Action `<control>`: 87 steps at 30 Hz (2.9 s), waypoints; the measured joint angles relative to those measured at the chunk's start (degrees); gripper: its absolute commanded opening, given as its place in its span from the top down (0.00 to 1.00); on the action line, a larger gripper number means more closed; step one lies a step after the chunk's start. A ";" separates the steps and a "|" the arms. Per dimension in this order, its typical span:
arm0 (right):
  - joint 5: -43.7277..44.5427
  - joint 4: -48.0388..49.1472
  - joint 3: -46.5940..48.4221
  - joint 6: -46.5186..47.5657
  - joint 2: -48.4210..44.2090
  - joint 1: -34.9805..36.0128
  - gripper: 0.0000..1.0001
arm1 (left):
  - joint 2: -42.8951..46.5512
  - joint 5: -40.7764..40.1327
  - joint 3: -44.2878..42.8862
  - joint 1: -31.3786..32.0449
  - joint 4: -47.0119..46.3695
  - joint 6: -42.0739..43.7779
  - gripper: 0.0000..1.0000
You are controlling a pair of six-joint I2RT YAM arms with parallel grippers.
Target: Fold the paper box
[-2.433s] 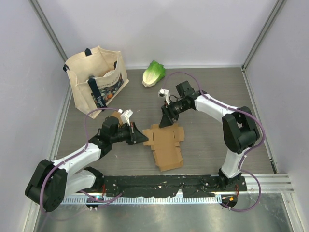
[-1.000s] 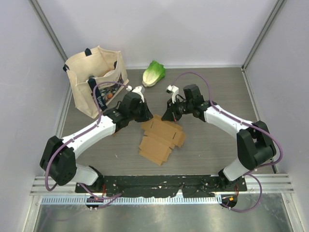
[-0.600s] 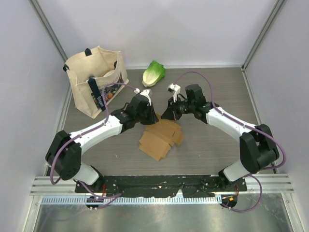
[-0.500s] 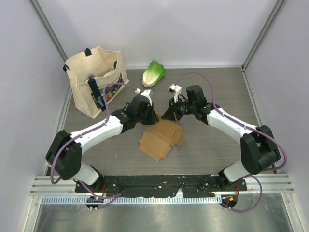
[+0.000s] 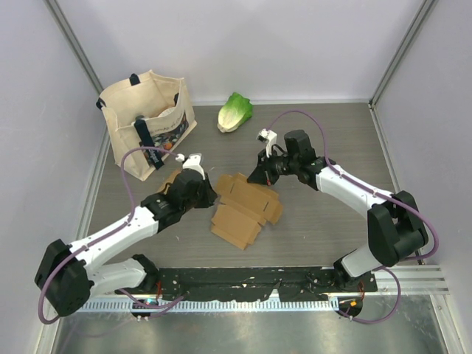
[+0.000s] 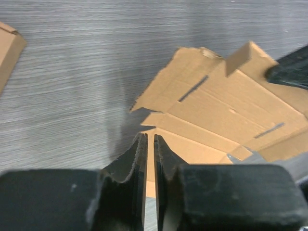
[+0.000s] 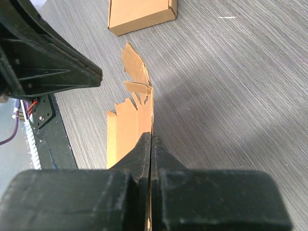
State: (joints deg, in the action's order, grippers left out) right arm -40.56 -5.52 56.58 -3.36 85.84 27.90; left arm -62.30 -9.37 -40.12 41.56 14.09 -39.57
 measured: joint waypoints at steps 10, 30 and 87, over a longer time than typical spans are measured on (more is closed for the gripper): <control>-0.02 -0.07 0.00 -0.35 -0.72 0.00 0.99 | -12.41 -3.65 -4.61 0.00 2.49 0.79 1.00; 2.14 -0.61 0.17 0.26 -0.76 1.01 0.99 | -16.52 3.98 -4.98 1.88 -7.78 -1.79 1.00; 30.73 7.69 -5.95 30.62 -0.31 14.38 0.99 | -22.14 7.41 -8.70 -1.49 -19.15 18.21 0.84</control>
State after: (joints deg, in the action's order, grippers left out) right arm -9.82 2.17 50.63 27.27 85.54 42.28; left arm -84.44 -1.96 -48.82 40.07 -5.06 -21.37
